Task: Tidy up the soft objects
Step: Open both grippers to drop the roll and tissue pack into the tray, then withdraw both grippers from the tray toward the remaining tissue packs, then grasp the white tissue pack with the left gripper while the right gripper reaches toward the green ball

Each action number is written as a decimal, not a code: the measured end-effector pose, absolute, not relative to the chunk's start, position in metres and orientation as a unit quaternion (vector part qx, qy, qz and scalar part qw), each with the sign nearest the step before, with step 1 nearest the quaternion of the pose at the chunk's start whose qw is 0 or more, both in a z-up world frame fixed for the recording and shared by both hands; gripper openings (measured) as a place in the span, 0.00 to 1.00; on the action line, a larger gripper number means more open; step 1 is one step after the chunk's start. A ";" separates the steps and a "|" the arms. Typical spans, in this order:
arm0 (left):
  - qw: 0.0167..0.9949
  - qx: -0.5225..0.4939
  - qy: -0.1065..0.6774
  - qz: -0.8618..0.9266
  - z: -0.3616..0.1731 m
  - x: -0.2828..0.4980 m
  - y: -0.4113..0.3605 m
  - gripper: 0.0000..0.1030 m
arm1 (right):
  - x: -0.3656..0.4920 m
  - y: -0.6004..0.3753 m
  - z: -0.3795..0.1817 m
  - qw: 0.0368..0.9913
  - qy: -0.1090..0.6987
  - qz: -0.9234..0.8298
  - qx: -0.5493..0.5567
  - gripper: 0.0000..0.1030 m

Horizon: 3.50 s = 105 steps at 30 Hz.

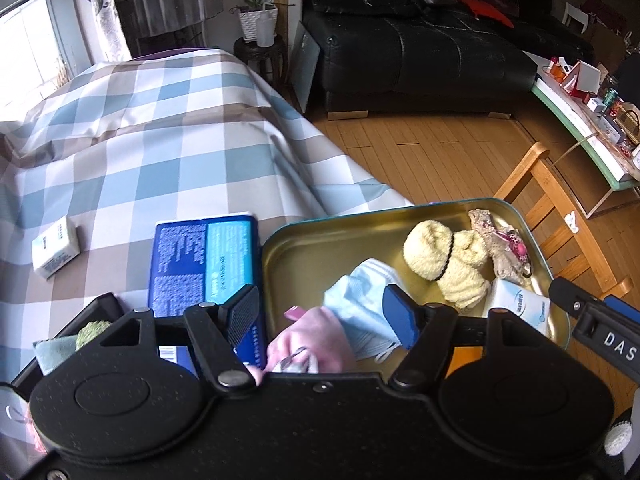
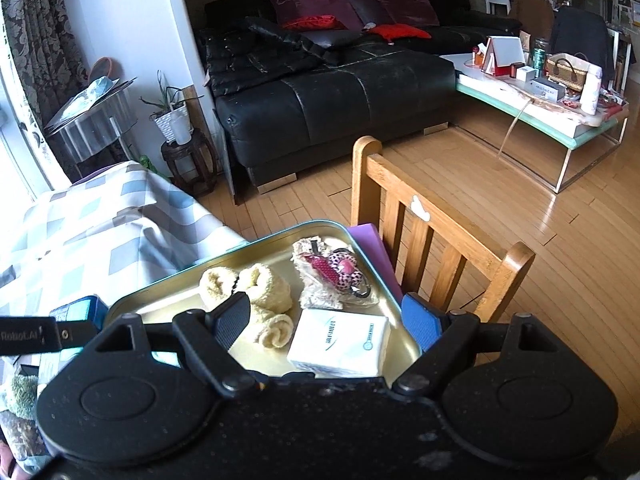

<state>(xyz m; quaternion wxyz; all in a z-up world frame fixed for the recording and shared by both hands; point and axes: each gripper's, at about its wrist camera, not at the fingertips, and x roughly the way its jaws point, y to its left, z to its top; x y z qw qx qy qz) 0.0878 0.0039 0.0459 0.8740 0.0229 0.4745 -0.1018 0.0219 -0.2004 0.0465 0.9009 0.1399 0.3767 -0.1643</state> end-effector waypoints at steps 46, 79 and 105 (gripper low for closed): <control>0.862 -0.058 0.477 0.160 0.021 0.143 0.279 0.68 | 0.074 -0.025 0.096 0.914 0.403 0.036 0.032 0.81; 0.865 -0.064 0.487 0.103 -0.040 0.221 0.270 0.81 | 0.072 0.092 0.069 0.881 0.444 0.152 -0.068 0.81; 0.827 -0.114 0.536 0.127 -0.058 0.226 0.301 0.67 | 0.086 0.155 0.012 0.842 0.470 0.173 -0.199 0.78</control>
